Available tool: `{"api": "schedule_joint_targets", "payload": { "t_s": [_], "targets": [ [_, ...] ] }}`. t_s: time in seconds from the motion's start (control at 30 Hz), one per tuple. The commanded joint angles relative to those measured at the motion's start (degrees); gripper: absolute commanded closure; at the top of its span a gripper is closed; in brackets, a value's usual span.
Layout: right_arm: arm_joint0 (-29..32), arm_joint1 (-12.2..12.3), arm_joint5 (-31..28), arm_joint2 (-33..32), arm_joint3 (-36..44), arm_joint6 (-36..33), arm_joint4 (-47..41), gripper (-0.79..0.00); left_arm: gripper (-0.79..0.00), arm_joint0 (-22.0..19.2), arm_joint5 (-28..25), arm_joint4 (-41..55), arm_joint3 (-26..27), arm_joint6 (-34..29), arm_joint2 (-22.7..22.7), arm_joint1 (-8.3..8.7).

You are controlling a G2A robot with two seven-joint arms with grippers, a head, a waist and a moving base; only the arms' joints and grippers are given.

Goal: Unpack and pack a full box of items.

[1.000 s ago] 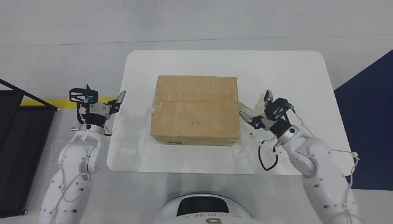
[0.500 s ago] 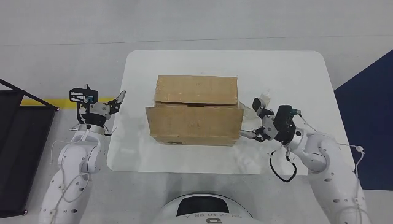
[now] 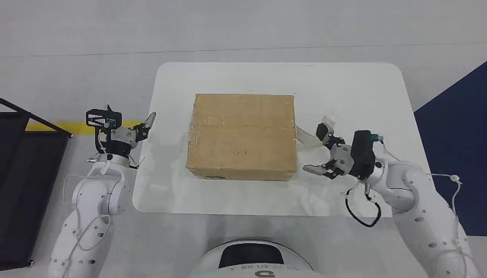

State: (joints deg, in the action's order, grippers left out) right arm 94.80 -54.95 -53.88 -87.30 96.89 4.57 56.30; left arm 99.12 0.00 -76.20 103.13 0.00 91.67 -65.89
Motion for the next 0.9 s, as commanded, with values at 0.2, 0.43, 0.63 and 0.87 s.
{"api": "schedule_joint_targets", "payload": {
  "t_s": [0.2,0.43,0.63,0.87],
  "targets": [
    [-1.15,-1.07,19.47,2.44,0.14,-0.58,9.45,-0.785,-0.785,0.0,0.0,0.0,0.0,0.0,0.0,0.0],
    [-3.83,-1.76,22.63,6.62,-0.55,-2.69,12.35,-0.785,-0.785,0.0,0.0,0.0,0.0,0.0,0.0,0.0],
    [-4.85,-1.79,13.17,7.98,-0.87,-1.77,7.14,-0.785,-0.785,0.0,0.0,0.0,0.0,0.0,0.0,0.0],
    [-6.76,-1.02,-2.06,6.92,-3.04,-3.69,0.57,-0.785,-0.785,0.0,0.0,0.0,0.0,0.0,0.0,0.0]
  ]
}}
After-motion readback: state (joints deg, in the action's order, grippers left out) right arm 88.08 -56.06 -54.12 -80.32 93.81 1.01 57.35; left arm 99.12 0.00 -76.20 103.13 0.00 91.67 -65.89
